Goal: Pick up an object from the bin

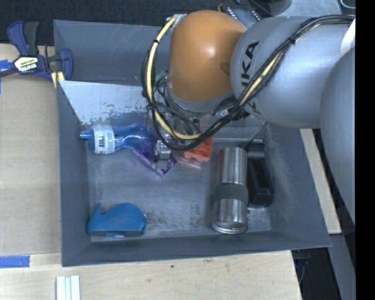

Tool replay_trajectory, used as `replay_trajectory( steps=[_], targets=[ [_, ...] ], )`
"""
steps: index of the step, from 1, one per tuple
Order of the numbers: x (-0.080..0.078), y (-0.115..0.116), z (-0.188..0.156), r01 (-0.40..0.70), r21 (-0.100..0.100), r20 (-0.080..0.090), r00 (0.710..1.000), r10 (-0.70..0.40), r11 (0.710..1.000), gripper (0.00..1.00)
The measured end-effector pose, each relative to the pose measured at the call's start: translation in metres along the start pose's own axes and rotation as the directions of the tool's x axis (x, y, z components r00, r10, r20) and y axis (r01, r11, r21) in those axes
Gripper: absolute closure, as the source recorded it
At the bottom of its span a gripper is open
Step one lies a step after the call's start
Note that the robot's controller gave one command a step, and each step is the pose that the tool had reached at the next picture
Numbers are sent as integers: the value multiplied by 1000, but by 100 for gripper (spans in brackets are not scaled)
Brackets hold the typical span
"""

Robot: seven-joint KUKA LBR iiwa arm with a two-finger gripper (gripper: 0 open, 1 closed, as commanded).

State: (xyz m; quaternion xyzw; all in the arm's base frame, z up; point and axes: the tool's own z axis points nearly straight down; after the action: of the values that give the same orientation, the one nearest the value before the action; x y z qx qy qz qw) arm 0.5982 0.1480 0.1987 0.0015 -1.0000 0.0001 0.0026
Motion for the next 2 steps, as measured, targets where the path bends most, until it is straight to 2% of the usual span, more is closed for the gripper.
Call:
replay_trajectory(
  steps=[1,2],
  targets=[
    [-2,-1,-5,-3,-1,9,1000,3,1000,0],
    [-28,64,104,-235,-9,17,972,235,972,0]
  ],
)
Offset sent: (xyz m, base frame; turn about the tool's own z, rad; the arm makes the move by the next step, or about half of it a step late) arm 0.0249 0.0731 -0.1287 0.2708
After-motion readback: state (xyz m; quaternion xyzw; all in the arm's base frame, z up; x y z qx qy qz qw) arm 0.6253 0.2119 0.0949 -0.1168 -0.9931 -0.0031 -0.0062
